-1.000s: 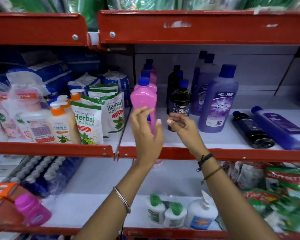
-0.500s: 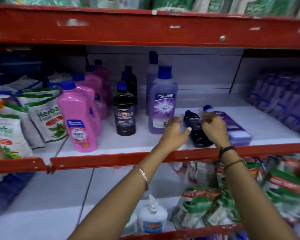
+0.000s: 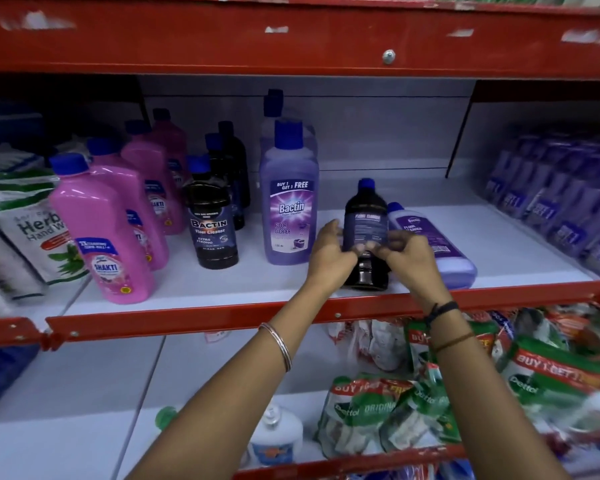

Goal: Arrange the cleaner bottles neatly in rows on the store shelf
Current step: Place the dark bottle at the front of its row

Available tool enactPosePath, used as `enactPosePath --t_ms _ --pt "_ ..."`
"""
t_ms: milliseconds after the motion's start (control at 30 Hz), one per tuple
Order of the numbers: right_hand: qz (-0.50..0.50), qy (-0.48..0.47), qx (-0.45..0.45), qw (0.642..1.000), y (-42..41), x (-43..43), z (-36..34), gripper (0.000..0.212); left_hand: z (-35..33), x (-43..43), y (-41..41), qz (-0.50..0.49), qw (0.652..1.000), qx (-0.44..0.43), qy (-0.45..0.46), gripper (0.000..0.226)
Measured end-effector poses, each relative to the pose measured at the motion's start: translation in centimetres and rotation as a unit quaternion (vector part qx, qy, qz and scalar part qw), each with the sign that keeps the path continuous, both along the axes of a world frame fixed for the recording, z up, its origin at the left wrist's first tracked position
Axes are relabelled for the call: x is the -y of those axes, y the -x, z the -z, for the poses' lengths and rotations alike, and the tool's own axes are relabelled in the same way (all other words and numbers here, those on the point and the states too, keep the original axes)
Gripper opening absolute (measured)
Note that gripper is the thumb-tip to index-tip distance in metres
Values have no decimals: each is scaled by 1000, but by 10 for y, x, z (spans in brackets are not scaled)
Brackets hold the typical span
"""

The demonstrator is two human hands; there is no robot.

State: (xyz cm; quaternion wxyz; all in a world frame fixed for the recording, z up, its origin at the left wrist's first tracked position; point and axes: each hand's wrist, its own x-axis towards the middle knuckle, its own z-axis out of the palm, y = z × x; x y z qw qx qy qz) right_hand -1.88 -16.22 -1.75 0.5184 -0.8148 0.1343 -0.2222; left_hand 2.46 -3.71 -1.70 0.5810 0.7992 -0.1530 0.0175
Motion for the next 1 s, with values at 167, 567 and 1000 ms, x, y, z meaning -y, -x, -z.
enactPosePath --t_ms 167,567,1000 --pt "-15 -31 121 992 15 -34 -8 39 -14 -30 16 -19 992 103 74 49" --pt "-133 -64 187 971 -2 -176 -17 41 -17 -172 31 -117 971 176 110 47" --pt "-153 -138 161 965 -30 -224 17 48 21 -231 11 -126 964 204 119 30"
